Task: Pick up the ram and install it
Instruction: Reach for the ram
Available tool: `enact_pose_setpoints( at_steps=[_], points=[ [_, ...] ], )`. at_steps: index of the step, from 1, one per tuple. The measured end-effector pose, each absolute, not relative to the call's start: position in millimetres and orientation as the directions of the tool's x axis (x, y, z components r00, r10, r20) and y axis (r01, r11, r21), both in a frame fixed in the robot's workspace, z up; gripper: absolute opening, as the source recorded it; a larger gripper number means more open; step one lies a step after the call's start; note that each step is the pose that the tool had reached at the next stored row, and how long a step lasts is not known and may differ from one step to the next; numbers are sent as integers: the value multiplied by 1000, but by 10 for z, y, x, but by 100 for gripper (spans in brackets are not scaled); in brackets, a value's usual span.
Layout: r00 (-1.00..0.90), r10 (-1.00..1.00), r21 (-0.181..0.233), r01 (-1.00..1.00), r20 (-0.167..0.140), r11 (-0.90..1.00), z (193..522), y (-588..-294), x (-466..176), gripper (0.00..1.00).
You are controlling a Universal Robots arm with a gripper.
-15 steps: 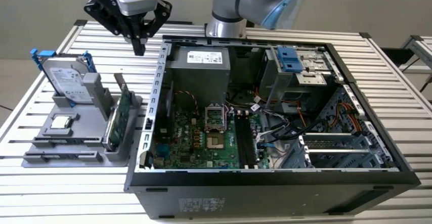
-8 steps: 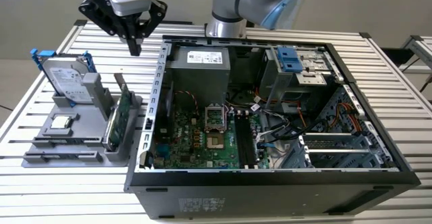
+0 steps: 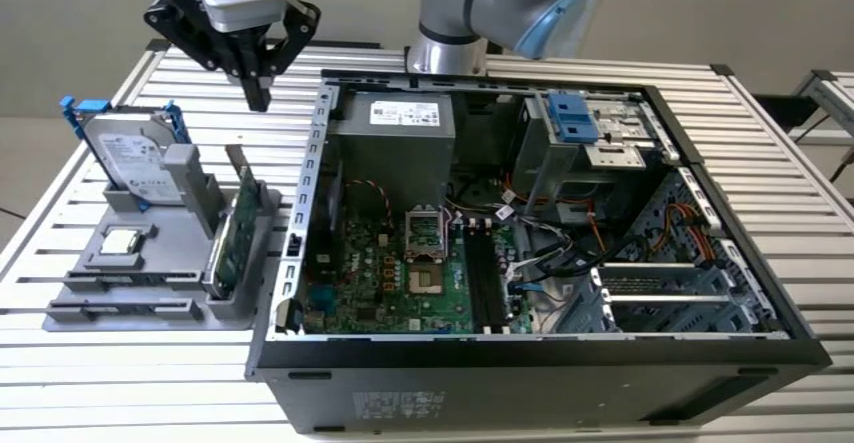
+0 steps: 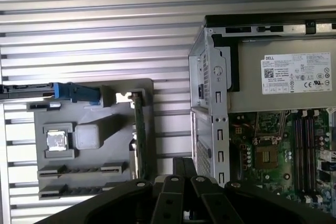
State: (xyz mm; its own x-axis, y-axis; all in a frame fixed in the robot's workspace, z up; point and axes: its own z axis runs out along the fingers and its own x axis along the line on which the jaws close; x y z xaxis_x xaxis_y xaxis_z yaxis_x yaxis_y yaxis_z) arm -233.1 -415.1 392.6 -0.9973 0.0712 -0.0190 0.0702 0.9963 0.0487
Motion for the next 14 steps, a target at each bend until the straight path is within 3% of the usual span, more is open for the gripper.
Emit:
enact_pose_setpoints(
  at_steps=[14],
  points=[
    [-997, 71, 49, 70, -19, 996, 3926, -4163, -2449, 0]
  ],
)
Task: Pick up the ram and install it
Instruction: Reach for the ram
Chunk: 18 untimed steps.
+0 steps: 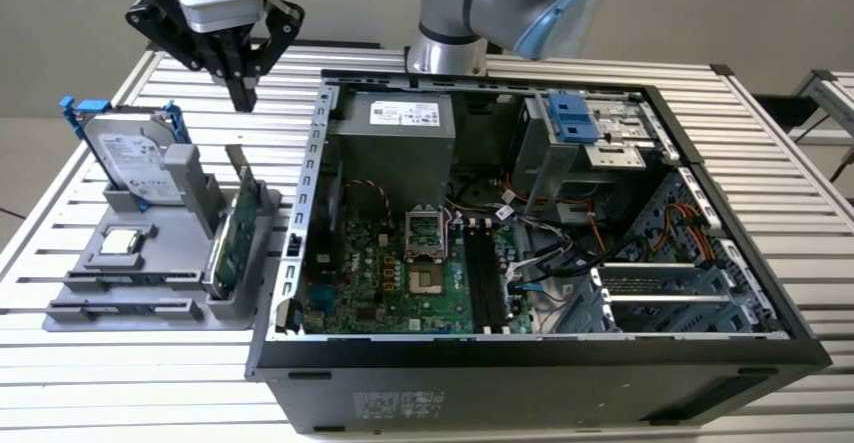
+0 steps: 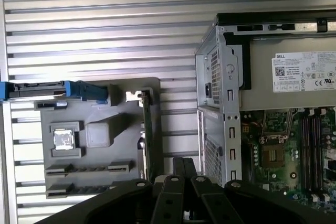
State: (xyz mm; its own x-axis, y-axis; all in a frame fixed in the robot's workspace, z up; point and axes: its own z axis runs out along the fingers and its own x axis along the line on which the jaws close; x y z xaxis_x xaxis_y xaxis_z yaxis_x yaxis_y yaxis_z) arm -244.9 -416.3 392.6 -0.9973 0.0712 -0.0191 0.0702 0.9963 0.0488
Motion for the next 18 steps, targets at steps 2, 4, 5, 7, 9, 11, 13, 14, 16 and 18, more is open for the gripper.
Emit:
enact_pose_setpoints(
  at_steps=[2, 4, 5, 7, 9, 11, 13, 14, 16, 18],
  points=[
    [-997, 71, 49, 70, -19, 996, 3926, -4165, -2463, 0],
    [-997, 71, 49, 70, -19, 996, 3926, -4168, -2477, 0],
    [-997, 71, 49, 70, -19, 996, 3926, -4169, -2484, 0],
    [-997, 71, 49, 70, -19, 996, 3926, -4172, -2500, 0],
    [-997, 71, 49, 70, -19, 996, 3926, -4176, -2516, 0],
    [-997, 71, 49, 70, -19, 996, 3926, -4181, -2531, 0],
    [-997, 71, 49, 70, -19, 996, 3926, -4185, -2547, 0],
    [-997, 71, 49, 70, -19, 996, 3926, -4187, -2555, 0],
    [-997, 71, 49, 70, -19, 996, 3926, -4191, -2570, 0],
    [-997, 71, 49, 70, -19, 996, 3926, -4194, -2586, 0]
  ],
)
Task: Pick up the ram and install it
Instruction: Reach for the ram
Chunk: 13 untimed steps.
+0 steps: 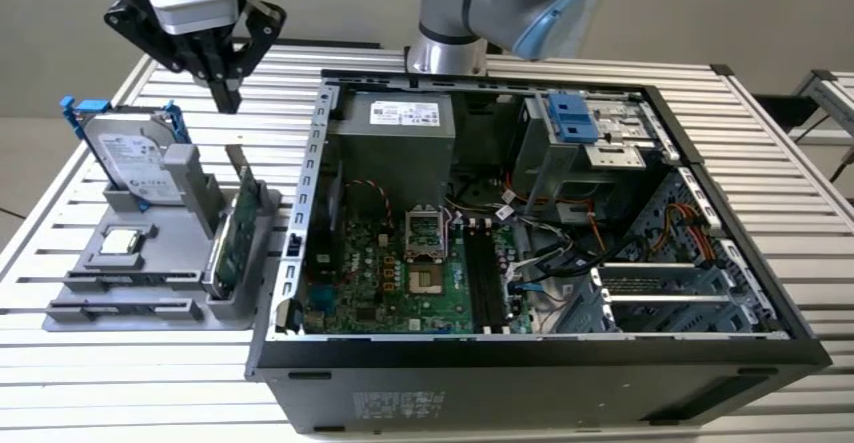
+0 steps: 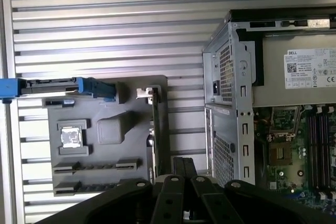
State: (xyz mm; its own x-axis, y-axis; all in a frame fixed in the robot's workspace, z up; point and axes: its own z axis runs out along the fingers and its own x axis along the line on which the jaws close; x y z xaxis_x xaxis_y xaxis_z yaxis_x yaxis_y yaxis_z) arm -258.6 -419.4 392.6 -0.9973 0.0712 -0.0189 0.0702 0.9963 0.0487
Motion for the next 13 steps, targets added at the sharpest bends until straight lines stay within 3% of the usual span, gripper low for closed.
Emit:
enact_pose_setpoints(
  at_steps=[13],
  points=[
    [-997, 71, 49, 70, -19, 996, 3926, -4224, -2723, 0]
  ],
)
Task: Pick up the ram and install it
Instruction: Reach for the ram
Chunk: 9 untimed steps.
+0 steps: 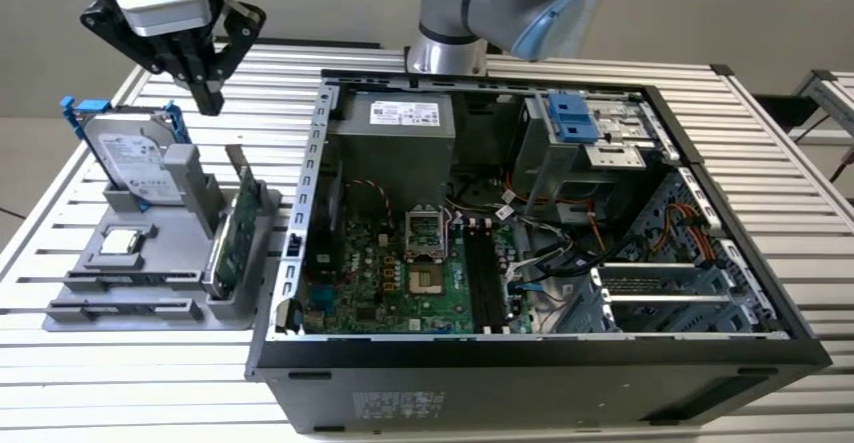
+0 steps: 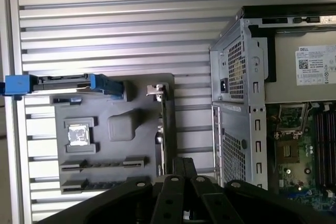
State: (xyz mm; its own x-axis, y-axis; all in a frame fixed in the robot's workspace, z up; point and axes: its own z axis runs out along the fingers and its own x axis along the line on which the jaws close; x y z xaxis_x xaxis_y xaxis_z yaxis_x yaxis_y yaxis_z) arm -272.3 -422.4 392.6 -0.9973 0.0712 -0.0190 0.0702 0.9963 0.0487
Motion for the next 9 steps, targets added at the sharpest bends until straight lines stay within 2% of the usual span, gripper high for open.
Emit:
enact_pose_setpoints(
  at_steps=[9],
  points=[
    [-997, 71, 49, 70, -19, 996, 3926, -4245, -2847, 0]
  ],
)
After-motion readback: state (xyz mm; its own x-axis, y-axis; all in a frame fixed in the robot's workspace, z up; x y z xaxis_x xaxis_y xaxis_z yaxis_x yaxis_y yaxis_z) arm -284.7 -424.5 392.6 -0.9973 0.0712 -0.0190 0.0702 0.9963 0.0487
